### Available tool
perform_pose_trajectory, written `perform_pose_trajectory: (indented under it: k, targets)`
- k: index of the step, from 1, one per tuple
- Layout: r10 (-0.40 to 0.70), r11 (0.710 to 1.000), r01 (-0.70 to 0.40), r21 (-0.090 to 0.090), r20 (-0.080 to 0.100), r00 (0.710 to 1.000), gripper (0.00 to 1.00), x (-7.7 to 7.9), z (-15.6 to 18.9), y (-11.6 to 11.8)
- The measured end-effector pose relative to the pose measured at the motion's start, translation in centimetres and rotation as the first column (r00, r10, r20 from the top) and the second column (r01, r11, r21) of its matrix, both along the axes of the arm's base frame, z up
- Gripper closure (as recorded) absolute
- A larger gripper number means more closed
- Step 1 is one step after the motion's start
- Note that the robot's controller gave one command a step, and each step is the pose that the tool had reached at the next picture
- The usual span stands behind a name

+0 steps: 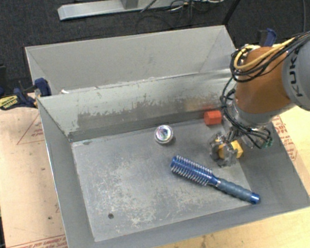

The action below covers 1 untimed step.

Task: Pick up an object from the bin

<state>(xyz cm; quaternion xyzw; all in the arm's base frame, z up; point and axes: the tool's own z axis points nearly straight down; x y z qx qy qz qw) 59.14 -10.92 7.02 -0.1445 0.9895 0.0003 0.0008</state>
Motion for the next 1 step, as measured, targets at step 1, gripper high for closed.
perform_pose_trajectory:
  k: [1]
  targets:
    - [-0.033, 0.999, 0.033, -0.002, 0.009, 0.999, 1.00, -6.70, 20.33, 2.22]
